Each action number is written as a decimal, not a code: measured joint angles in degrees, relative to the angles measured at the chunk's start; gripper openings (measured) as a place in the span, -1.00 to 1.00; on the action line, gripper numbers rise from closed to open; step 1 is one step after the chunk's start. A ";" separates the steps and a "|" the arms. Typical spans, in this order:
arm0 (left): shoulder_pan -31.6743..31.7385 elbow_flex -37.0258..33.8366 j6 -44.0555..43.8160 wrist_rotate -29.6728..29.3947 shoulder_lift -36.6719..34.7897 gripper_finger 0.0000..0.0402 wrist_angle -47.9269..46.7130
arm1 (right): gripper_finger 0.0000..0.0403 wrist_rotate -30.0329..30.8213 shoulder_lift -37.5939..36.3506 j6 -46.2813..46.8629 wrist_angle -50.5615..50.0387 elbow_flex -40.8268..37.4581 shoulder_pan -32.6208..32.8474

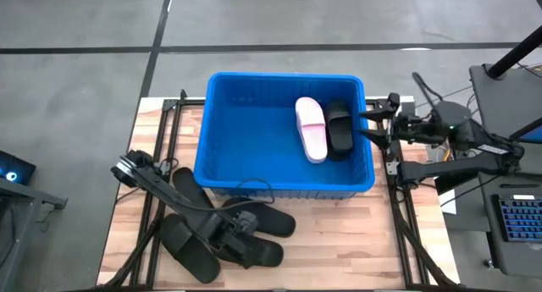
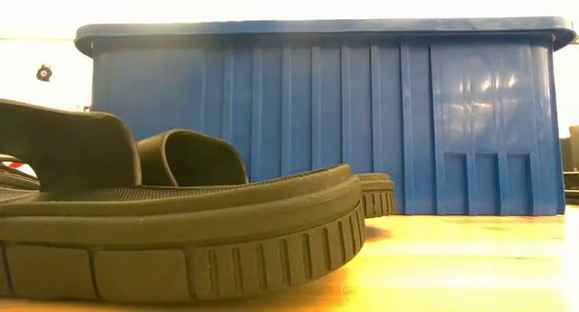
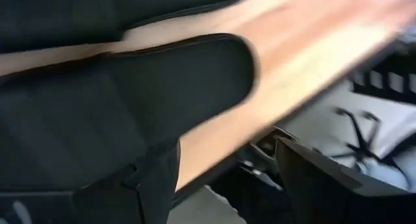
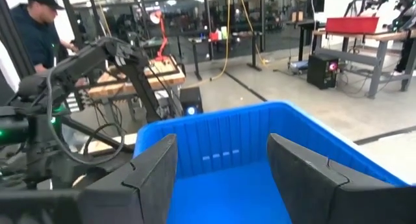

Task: Pick and place slides into bin
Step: Put the black slide into the blue container

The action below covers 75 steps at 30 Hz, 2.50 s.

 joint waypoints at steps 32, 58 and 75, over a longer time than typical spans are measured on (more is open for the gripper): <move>0.74 -1.38 -24.37 3.99 7.59 0.18 -11.77 | 0.12 -0.19 0.73 -3.21 0.42 3.52 0.00; 1.29 -1.29 -16.75 9.86 10.97 -0.07 -11.46 | 0.12 -0.58 0.62 -5.09 0.42 3.45 0.00; 1.33 -1.05 -13.48 10.03 10.97 -0.89 -10.85 | 0.12 -0.60 0.60 -8.04 0.42 3.45 0.00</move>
